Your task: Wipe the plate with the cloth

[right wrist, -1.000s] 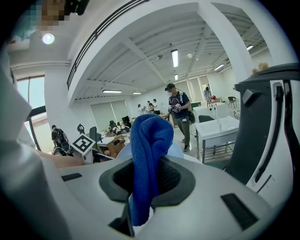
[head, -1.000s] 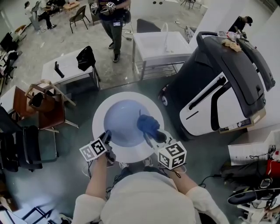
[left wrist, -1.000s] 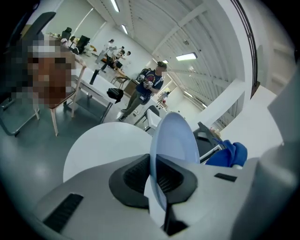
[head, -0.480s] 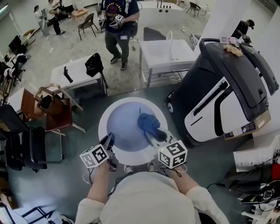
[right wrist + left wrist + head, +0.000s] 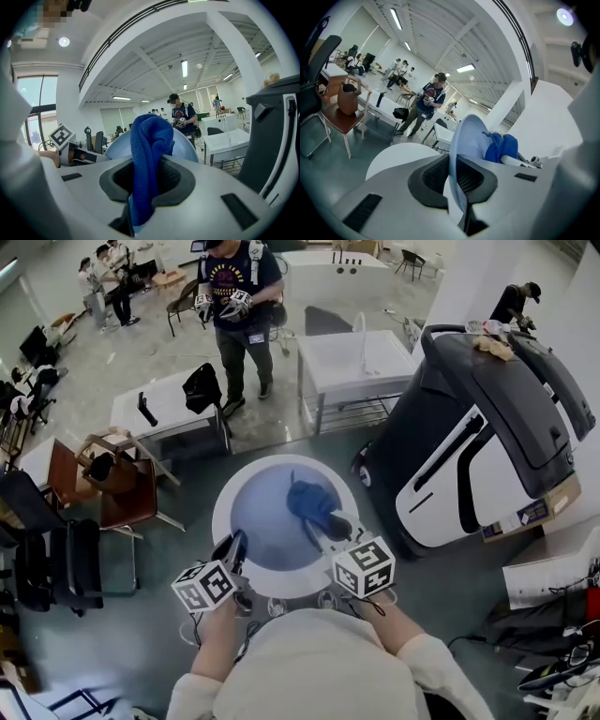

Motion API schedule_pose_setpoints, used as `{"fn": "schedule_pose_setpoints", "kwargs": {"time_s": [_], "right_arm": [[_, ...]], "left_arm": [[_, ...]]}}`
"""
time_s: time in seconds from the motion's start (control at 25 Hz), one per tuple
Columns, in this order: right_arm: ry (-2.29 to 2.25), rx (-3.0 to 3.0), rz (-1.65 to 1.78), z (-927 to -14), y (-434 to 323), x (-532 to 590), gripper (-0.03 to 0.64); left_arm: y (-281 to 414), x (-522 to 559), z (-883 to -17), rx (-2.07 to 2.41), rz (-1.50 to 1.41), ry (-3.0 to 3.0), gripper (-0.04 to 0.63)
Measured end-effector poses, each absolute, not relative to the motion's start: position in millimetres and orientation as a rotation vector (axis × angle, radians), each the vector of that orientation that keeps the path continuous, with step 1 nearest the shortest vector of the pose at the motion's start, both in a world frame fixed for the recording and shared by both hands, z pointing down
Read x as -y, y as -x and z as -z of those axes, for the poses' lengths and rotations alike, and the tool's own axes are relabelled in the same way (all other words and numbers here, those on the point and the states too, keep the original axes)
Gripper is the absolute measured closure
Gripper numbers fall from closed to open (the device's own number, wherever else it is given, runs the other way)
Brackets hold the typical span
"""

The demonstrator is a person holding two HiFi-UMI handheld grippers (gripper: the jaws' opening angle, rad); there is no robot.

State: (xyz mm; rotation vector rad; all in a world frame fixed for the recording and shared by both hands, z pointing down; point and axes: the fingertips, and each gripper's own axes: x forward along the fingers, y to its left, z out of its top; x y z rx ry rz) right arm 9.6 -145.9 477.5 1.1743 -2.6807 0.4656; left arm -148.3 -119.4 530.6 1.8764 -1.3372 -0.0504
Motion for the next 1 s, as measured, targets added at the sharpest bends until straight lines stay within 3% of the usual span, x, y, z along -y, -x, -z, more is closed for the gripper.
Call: {"fn": "schedule_pose_setpoints", "kwargs": {"time_s": [0.72, 1.0], "right_arm": [[-0.869, 2.663, -0.321, -490, 65, 130, 0.528], [-0.845, 2.577, -0.312, -513, 51, 120, 0.528]], "left_arm": [[140, 118, -502, 1.364, 0.088, -1.956, 0.552], [157, 124, -499, 1.395, 0.128, -1.931, 0.552]]}}
